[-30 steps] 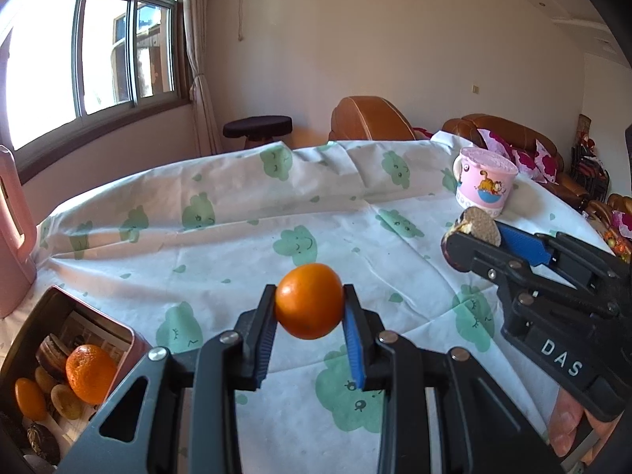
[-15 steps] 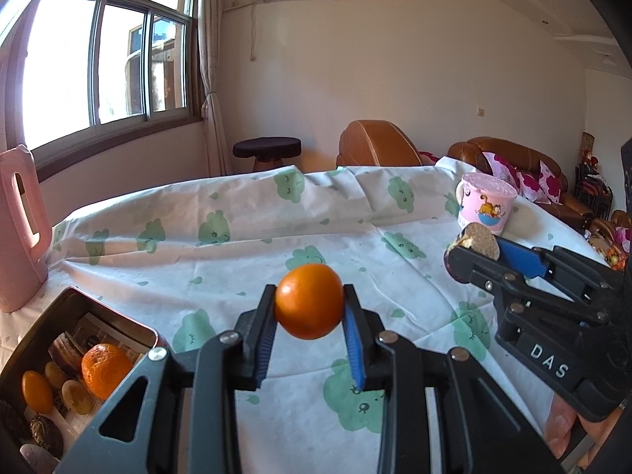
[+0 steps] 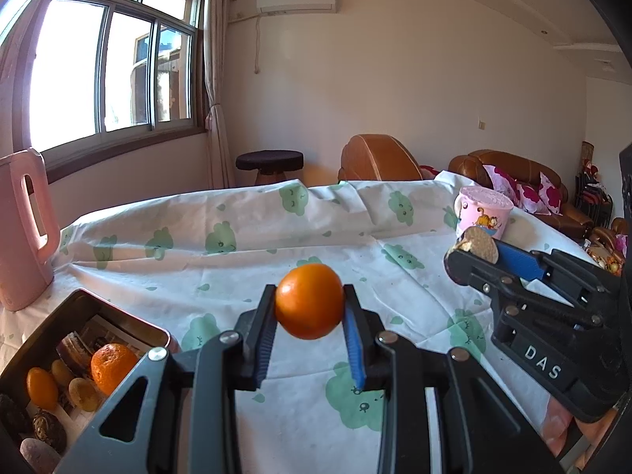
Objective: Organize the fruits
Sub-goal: 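Carry the jar in the right gripper while the left gripper carries the orange to the tin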
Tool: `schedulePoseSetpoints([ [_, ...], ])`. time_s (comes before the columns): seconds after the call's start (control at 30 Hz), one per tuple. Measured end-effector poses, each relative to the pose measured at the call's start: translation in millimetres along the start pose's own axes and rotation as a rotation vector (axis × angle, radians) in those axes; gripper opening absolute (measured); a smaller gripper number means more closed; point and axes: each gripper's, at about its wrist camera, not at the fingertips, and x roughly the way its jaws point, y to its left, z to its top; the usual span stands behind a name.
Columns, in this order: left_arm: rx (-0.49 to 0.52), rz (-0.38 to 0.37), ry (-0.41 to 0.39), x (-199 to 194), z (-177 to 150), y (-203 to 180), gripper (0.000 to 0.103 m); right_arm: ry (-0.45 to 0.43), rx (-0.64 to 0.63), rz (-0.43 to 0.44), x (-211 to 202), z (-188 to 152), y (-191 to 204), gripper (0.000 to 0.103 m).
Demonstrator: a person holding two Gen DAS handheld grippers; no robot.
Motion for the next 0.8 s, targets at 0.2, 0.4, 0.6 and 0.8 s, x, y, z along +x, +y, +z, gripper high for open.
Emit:
schedulePoseSetpoints([
  [0.2, 0.005, 0.007, -0.019, -5, 0, -1, 0.033, -0.013, -0.004, 0.000, -3, 0, 2, 0.035],
  [0.4, 0.002, 0.013, -0.035, -9, -1, 0, 0.033, -0.028, -0.011, -0.001, -6, -1, 3, 0.035],
  [0.6, -0.007, 0.022, -0.060, -17, -3, 3, 0.033, -0.049, -0.024, -0.001, -11, -1, 7, 0.035],
  [0.8, -0.021, 0.022, -0.075, -23, -5, 6, 0.033, -0.076, -0.045, -0.008, -16, -1, 11, 0.035],
])
